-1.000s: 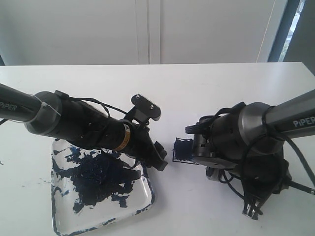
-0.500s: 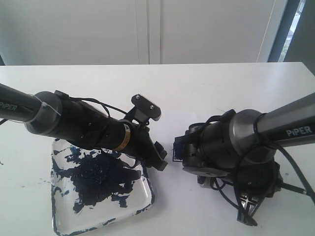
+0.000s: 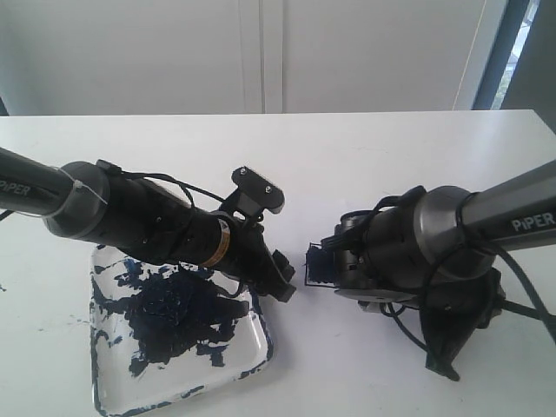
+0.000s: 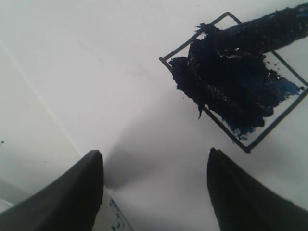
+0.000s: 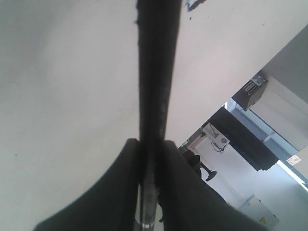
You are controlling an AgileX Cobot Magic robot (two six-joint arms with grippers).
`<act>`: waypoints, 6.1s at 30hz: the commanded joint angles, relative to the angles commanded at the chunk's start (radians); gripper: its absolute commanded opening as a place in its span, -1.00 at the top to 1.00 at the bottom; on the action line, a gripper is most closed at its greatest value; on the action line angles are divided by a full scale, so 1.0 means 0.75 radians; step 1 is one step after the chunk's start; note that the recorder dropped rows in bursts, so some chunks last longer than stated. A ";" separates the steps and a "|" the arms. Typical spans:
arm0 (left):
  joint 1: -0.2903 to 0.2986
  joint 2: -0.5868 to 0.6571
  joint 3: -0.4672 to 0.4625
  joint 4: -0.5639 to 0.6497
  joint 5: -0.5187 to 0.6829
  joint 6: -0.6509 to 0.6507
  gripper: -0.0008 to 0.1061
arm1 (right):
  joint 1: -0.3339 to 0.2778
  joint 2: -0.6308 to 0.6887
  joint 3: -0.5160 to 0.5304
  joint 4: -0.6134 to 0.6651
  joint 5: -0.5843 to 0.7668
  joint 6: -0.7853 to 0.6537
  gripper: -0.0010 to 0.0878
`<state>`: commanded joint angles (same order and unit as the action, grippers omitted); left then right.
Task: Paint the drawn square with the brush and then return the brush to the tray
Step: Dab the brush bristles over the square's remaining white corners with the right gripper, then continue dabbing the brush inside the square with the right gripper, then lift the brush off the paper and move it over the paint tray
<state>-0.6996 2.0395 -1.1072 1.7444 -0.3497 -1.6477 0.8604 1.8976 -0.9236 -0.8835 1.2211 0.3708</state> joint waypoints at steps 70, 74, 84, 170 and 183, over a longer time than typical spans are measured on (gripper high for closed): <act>0.000 0.000 0.000 0.000 -0.001 -0.001 -0.25 | -0.043 0.000 0.000 0.026 0.000 -0.005 0.98; 0.000 0.000 0.000 0.000 -0.001 -0.001 -0.25 | -0.045 0.000 0.000 0.036 0.000 -0.010 0.98; 0.000 0.000 0.000 0.000 -0.003 -0.003 -0.25 | -0.045 0.036 0.000 0.064 0.000 -0.040 0.98; 0.000 -0.381 0.000 -0.022 0.339 -0.063 -0.25 | 0.022 -0.230 0.010 0.510 -0.427 -0.012 0.98; 0.000 -0.717 0.155 -0.022 0.466 -0.121 -0.25 | 0.036 -0.216 0.010 0.953 -0.697 -0.443 0.98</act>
<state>-0.6996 1.5014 -0.9906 1.7281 0.0000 -1.7386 0.8872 1.7359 -0.9159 -0.1685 0.6983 0.0386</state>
